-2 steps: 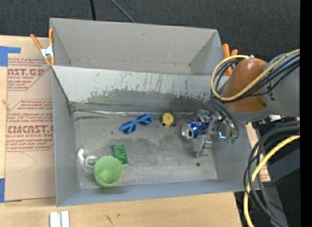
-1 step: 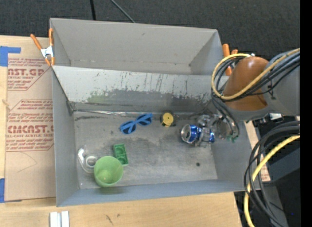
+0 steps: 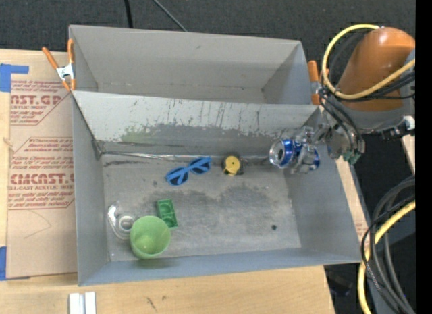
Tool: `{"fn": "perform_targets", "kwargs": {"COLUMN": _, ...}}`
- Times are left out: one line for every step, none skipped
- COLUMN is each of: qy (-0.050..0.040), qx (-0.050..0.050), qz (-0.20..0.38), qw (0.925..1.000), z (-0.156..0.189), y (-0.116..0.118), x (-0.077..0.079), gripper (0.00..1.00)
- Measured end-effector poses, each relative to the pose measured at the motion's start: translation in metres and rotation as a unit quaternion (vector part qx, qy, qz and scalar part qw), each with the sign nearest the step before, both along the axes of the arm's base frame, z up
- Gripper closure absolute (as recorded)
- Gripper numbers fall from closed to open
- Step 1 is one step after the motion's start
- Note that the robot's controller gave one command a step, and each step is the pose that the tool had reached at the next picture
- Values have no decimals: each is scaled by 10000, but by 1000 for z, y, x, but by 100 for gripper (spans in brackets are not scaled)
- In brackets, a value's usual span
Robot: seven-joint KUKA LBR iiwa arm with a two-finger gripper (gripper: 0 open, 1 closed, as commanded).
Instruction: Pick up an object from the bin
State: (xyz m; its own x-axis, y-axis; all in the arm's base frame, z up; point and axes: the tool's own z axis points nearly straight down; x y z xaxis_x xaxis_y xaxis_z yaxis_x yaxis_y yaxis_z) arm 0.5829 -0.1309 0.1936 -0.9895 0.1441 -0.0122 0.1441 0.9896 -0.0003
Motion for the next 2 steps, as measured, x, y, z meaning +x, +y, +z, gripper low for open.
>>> {"fn": "perform_targets", "kwargs": {"qy": 31, "qx": -21, "qz": 3038, "qw": 9527, "z": 51, "y": -8, "x": 7, "gripper": 100}}
{"fn": "perform_targets", "kwargs": {"qy": 25, "qx": -27, "qz": 4163, "qw": 9092, "z": 100, "y": 17, "x": -1, "gripper": 100}}
